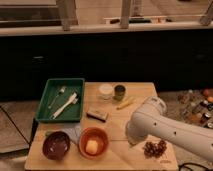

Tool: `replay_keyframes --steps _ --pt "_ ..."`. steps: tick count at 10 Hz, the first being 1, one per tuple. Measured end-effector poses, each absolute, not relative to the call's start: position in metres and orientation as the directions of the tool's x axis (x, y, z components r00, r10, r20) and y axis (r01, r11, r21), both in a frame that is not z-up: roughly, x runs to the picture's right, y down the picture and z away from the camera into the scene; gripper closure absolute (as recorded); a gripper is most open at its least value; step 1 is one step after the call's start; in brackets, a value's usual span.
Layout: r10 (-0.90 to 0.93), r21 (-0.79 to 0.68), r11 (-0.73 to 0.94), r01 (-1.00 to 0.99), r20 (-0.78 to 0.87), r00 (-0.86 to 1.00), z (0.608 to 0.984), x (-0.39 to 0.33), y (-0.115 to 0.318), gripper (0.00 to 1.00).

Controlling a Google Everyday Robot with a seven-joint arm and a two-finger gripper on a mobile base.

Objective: Wipe purple bowl with sponge

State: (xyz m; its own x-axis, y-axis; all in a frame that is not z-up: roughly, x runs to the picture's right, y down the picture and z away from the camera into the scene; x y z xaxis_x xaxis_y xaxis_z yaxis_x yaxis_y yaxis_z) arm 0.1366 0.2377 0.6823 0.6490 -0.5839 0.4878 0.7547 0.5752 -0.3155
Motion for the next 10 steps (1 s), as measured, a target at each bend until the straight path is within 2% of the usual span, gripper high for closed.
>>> replay_keyframes --steps 1,10 --pt "-0.574 -0.326 0.587 0.741 0.479 0.664 0.689 0.142 0.238 0.2" --pt "-0.486 -0.345 0.701 0.624 0.409 0.772 0.756 0.155 0.231 0.2"
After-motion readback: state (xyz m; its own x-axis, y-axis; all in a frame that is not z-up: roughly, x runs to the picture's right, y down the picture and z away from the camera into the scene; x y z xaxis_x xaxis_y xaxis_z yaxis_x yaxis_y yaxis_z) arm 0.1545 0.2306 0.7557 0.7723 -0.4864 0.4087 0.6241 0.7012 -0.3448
